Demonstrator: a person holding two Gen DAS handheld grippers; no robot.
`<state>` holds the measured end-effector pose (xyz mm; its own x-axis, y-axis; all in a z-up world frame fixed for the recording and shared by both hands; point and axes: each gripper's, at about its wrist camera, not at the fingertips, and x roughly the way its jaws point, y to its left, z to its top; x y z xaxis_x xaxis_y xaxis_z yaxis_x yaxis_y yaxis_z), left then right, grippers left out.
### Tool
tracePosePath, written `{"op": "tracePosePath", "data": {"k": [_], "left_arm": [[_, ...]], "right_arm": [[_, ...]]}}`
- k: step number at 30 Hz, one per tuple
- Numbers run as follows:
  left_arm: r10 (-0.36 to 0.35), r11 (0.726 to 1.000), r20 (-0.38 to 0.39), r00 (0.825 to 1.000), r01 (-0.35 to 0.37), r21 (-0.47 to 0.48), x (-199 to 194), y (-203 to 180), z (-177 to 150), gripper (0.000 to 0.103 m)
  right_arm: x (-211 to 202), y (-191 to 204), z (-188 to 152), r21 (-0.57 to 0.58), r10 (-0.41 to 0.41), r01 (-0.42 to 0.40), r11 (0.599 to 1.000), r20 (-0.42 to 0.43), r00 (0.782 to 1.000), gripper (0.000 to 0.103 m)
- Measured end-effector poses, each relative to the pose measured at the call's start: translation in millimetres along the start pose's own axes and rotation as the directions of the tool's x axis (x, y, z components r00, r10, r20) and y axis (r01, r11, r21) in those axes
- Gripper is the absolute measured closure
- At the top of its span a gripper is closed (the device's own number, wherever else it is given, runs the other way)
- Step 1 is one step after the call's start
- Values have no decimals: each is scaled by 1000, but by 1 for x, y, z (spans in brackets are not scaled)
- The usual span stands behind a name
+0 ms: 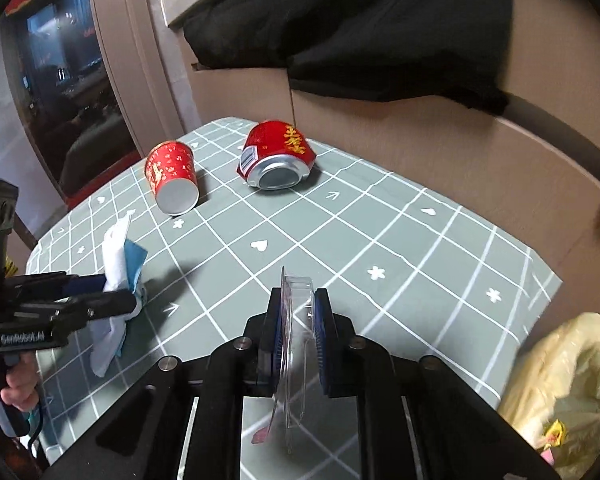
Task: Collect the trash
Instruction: 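Lift the tissue with the left tool while the right tool grasps the clear plastic strip, then carry the tissue and plastic strip over the yellow trash bag with both tools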
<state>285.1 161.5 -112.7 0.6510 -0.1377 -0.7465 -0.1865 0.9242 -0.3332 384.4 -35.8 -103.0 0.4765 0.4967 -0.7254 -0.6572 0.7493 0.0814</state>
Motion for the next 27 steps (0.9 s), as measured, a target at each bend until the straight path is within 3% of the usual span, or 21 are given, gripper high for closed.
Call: {"op": "tracePosePath", "data": {"k": [6, 14, 22, 27], "left_arm": [[-29, 997, 95, 995, 22, 73, -30, -39, 13, 58], [-87, 982, 164, 983, 58, 178, -59, -102, 26, 58], [-187, 943, 218, 958, 112, 314, -77, -183, 33, 58], [-281, 904, 205, 938, 187, 385, -72, -238, 28, 58]], "right_arm": [[-48, -6, -1, 6, -25, 25, 1000, 95, 995, 89], [-122, -12, -2, -10, -88, 93, 996, 235, 968, 89], [-197, -45, -17, 65, -187, 175, 982, 350, 918, 89], [-234, -71, -31, 129, -272, 240, 962, 387, 881, 89]]}}
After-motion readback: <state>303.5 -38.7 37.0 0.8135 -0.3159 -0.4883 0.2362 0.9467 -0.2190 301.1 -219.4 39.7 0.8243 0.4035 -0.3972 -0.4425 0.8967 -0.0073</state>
